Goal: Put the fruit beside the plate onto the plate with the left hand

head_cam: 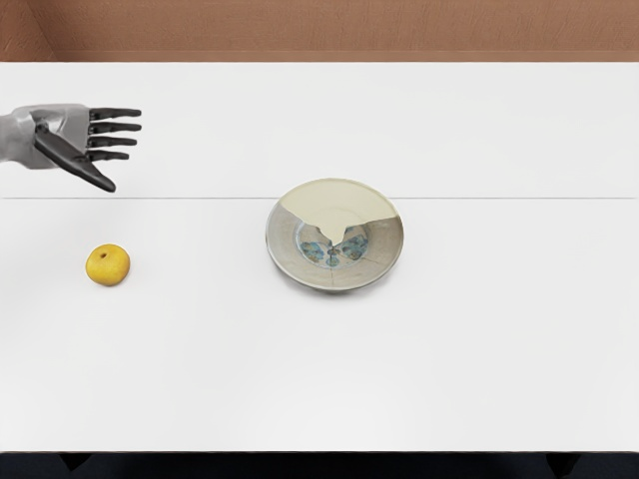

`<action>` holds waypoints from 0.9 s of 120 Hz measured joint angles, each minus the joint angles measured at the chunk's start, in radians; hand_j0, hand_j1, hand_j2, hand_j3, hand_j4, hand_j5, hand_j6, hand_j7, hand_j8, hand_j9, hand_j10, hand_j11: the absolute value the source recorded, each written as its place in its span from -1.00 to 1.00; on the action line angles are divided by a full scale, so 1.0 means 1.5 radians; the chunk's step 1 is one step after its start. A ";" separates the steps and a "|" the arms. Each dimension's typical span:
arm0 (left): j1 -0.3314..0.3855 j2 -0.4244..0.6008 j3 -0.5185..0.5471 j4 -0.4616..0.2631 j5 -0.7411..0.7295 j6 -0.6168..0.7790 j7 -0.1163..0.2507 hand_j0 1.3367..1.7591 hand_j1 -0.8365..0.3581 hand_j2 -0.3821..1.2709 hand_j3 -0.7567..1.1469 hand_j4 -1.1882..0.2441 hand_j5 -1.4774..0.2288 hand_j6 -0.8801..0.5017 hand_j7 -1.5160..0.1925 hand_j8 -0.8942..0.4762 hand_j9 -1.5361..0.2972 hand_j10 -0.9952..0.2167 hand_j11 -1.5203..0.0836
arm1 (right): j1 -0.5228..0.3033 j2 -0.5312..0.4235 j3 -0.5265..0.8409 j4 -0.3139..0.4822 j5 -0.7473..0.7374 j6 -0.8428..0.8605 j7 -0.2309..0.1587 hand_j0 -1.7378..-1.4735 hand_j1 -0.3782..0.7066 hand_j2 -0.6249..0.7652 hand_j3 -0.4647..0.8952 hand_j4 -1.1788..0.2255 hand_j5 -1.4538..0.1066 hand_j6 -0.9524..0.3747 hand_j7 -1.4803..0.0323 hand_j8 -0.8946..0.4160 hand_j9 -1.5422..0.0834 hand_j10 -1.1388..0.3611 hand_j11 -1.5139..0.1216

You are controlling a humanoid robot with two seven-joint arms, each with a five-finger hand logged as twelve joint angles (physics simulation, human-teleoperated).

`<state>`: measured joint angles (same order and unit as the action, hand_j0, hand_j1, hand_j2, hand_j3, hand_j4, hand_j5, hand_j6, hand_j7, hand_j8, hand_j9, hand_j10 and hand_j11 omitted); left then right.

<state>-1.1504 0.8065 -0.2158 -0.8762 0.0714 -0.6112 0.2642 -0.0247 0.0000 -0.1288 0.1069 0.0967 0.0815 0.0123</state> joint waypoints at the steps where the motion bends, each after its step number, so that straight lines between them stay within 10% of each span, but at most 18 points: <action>1: 0.000 0.001 0.000 -0.001 0.000 0.000 0.000 0.52 0.98 -0.54 -0.20 0.66 0.73 0.27 0.77 0.30 0.68 0.64 0.90 | 0.000 0.000 0.000 0.000 0.000 0.000 0.000 -0.40 -0.95 -0.10 -0.32 0.68 0.86 0.43 0.96 0.36 0.90 0.52 0.85; 76: 0.027 0.059 0.012 -0.022 0.101 0.016 0.004 0.52 0.98 -0.54 -0.20 0.66 0.73 0.27 0.77 0.30 0.68 0.64 0.90 | 0.015 0.000 0.004 -0.001 0.002 -0.001 0.000 -0.40 -0.95 -0.10 -0.32 0.68 0.86 0.43 0.96 0.36 0.90 0.52 0.85; 108: 0.021 0.075 0.081 -0.192 0.183 0.341 -0.008 0.52 0.98 -0.54 -0.20 0.66 0.73 0.27 0.77 0.30 0.68 0.64 0.90 | 0.015 0.000 0.004 -0.001 0.002 -0.001 0.000 -0.40 -0.95 -0.10 -0.32 0.68 0.86 0.43 0.96 0.36 0.90 0.52 0.85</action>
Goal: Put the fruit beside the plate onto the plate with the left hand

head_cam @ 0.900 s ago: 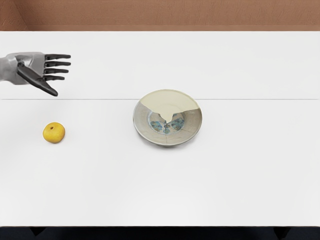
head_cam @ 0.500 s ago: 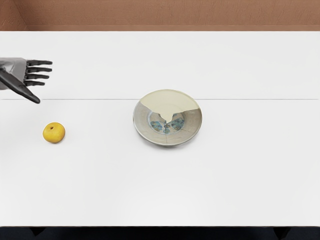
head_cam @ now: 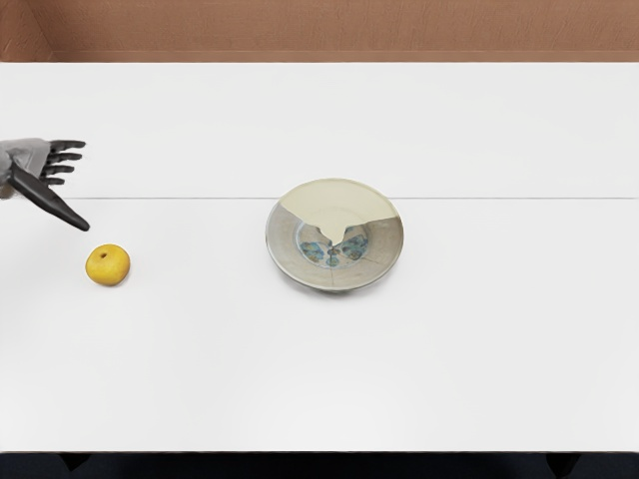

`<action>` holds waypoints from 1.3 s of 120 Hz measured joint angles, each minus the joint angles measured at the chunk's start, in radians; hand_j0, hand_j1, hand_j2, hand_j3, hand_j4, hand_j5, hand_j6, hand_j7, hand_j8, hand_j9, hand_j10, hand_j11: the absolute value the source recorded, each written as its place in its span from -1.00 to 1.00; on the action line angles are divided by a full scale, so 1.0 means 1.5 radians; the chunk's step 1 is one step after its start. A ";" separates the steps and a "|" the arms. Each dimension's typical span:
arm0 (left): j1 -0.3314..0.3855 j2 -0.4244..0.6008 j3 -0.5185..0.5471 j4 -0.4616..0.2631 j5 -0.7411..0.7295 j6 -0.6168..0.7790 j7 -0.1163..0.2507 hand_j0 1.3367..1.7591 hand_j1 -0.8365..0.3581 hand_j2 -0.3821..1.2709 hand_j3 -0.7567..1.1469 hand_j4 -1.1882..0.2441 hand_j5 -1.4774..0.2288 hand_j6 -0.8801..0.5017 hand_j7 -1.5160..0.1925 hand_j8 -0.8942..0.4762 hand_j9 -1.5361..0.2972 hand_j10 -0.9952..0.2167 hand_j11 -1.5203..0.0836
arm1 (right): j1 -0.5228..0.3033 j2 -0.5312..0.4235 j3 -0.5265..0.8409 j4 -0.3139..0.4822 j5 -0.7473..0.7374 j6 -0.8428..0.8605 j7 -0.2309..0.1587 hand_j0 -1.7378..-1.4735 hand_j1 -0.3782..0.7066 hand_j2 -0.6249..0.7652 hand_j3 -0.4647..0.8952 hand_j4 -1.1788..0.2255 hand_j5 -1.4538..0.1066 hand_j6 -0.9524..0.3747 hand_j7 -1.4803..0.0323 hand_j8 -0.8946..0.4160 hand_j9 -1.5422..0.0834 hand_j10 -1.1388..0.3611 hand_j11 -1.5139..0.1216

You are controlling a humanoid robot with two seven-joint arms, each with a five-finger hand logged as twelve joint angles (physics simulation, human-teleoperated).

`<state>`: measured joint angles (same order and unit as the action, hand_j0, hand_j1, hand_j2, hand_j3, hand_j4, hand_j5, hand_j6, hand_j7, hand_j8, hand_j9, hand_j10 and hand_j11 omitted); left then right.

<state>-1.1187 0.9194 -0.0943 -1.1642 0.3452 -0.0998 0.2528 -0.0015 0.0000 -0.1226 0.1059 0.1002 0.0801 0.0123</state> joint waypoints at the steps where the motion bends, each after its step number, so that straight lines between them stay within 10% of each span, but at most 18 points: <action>1: 0.000 0.000 0.002 -0.005 0.003 0.011 0.000 0.52 0.98 -0.54 -0.20 0.66 0.73 0.27 0.77 0.30 0.68 0.64 0.90 | 0.000 0.000 0.000 0.000 0.000 0.000 0.000 -0.40 -0.95 -0.10 -0.32 0.68 0.86 0.43 0.96 0.36 0.90 0.52 0.85; 39: -0.001 -0.031 0.083 -0.137 0.071 0.157 0.001 0.52 0.98 -0.54 -0.20 0.66 0.73 0.27 0.77 0.30 0.68 0.64 0.90 | 0.000 0.000 0.000 0.000 0.000 0.000 0.000 -0.40 -0.95 -0.10 -0.32 0.68 0.86 0.43 0.96 0.36 0.90 0.52 0.85; 156: -0.013 -0.049 0.170 -0.148 0.131 0.215 0.003 0.52 0.56 -0.48 -0.20 0.36 0.41 -0.04 0.45 -0.01 0.38 0.29 0.55 | 0.000 0.000 0.000 0.000 0.000 0.000 0.000 -0.40 -0.95 -0.10 -0.32 0.68 0.86 0.43 0.96 0.36 0.90 0.52 0.85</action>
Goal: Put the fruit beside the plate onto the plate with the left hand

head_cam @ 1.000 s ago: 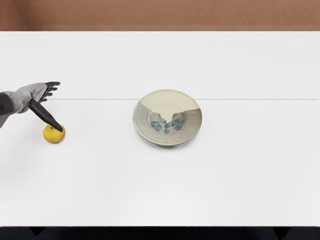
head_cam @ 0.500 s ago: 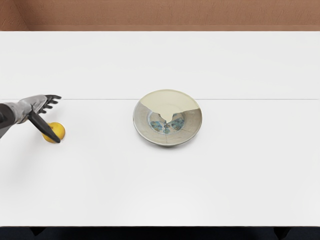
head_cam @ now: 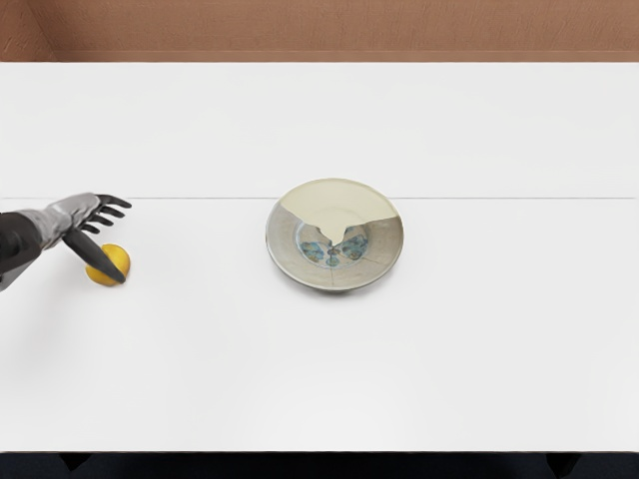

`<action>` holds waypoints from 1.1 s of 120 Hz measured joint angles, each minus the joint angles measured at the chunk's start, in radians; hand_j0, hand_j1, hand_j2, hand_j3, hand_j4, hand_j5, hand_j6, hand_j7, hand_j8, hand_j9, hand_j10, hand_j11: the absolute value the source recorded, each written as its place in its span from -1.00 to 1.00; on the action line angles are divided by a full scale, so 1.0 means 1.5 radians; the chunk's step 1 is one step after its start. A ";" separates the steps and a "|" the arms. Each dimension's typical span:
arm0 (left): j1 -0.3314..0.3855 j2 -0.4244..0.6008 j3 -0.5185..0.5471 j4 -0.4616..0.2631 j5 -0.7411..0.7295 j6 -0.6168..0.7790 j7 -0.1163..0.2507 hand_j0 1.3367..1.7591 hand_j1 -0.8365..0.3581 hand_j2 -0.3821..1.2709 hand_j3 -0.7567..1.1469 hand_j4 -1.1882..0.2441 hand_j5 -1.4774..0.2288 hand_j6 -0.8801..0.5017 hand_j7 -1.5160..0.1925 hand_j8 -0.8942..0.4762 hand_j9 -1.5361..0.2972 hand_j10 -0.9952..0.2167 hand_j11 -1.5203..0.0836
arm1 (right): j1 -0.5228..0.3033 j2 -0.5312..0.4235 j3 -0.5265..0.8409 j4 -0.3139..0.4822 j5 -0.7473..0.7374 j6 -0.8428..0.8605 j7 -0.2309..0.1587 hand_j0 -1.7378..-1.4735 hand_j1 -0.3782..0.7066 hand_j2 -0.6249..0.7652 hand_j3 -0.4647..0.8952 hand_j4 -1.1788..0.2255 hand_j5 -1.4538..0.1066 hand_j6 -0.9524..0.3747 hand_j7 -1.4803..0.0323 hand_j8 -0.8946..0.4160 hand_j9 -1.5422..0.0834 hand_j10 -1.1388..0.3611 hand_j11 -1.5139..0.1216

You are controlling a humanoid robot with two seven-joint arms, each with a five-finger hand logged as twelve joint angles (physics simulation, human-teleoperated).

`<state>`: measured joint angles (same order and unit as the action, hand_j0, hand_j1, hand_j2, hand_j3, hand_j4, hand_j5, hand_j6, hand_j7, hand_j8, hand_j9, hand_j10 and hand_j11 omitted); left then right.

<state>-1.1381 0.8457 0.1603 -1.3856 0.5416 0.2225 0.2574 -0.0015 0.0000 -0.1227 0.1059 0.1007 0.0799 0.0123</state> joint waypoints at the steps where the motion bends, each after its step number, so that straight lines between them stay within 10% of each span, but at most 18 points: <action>1: 0.000 0.000 0.000 0.000 0.000 0.000 0.000 0.52 0.56 -0.48 -0.20 0.36 0.41 -0.04 0.45 -0.01 0.38 0.29 0.55 | 0.000 0.000 0.000 0.000 0.000 0.000 0.000 -0.40 -0.95 -0.10 -0.32 0.68 0.86 0.43 0.96 0.36 0.90 0.52 0.85; 132: -0.024 0.011 0.029 -0.001 0.016 -0.032 0.005 0.51 0.01 -0.10 -0.20 -0.24 -0.22 -0.52 -0.18 -0.37 -0.22 -0.27 -0.15 | 0.000 0.000 0.000 0.000 0.000 0.000 0.000 -0.40 -0.95 -0.10 -0.32 0.68 0.86 0.43 0.96 0.36 0.90 0.52 0.85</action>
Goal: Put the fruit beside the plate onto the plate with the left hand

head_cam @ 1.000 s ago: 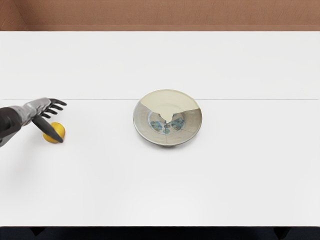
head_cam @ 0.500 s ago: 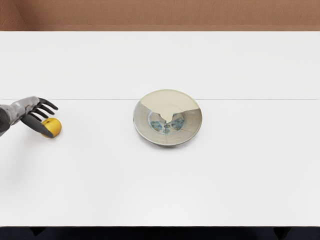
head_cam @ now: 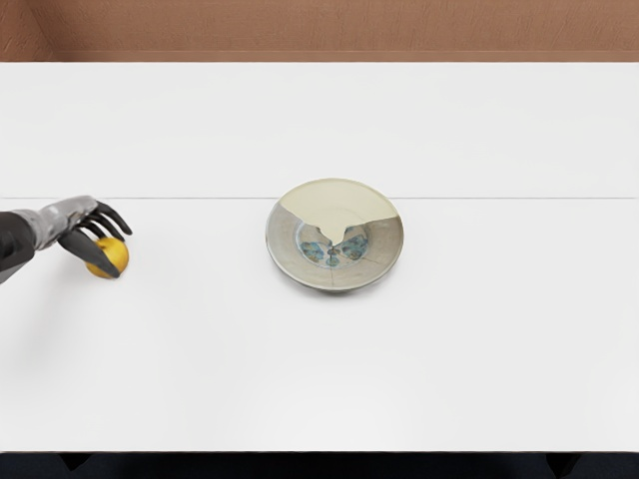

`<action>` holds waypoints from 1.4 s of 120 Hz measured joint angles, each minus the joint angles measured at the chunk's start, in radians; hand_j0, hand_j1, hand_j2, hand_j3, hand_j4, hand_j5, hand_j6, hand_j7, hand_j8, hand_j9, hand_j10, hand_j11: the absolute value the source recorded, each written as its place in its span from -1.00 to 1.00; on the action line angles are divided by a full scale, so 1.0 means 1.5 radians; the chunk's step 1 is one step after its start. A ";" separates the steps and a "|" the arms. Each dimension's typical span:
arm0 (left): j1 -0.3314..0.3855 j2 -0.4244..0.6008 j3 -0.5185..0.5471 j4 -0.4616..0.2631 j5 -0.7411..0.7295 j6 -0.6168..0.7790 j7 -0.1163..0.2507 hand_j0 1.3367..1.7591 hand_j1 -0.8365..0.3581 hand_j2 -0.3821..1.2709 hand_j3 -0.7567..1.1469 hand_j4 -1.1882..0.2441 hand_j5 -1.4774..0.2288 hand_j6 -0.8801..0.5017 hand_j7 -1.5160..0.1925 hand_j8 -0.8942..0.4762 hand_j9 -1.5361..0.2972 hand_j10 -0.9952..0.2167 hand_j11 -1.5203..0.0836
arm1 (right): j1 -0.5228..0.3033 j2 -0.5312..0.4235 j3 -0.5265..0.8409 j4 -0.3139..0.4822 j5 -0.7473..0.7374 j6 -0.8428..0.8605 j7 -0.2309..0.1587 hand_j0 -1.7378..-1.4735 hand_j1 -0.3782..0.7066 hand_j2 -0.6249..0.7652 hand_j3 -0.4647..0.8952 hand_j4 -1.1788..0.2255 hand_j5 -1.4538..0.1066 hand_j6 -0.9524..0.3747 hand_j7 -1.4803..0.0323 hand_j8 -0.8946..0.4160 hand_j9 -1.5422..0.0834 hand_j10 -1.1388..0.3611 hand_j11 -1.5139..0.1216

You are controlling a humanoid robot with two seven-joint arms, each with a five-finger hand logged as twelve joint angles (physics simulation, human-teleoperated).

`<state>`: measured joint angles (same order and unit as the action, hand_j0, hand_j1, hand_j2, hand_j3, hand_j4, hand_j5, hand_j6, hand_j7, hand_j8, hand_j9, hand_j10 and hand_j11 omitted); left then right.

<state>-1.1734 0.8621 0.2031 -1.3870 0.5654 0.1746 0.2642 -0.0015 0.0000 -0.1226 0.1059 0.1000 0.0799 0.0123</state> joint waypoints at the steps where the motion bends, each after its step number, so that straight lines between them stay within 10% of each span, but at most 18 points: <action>1: 0.000 0.000 0.000 0.000 0.000 -0.001 0.000 0.51 0.01 -0.10 -0.20 -0.24 -0.23 -0.52 -0.18 -0.37 -0.23 -0.28 -0.16 | 0.000 0.000 0.000 0.000 0.000 0.000 0.000 -0.40 -0.95 -0.10 -0.32 0.68 0.86 0.43 0.96 0.36 0.90 0.52 0.85; 168: -0.090 -0.123 -0.086 0.026 -0.011 -0.023 0.012 0.51 -0.07 0.17 -0.20 -0.31 -0.42 -0.48 -0.35 -0.33 -0.35 -0.25 -0.28 | 0.000 0.000 0.000 0.000 0.000 0.000 0.000 -0.40 -0.95 -0.10 -0.32 0.68 0.86 0.43 0.96 0.36 0.90 0.52 0.85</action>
<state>-1.3084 0.6782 0.0746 -1.3482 0.5495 0.1401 0.2828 -0.0015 0.0000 -0.1226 0.1058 0.1002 0.0800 0.0123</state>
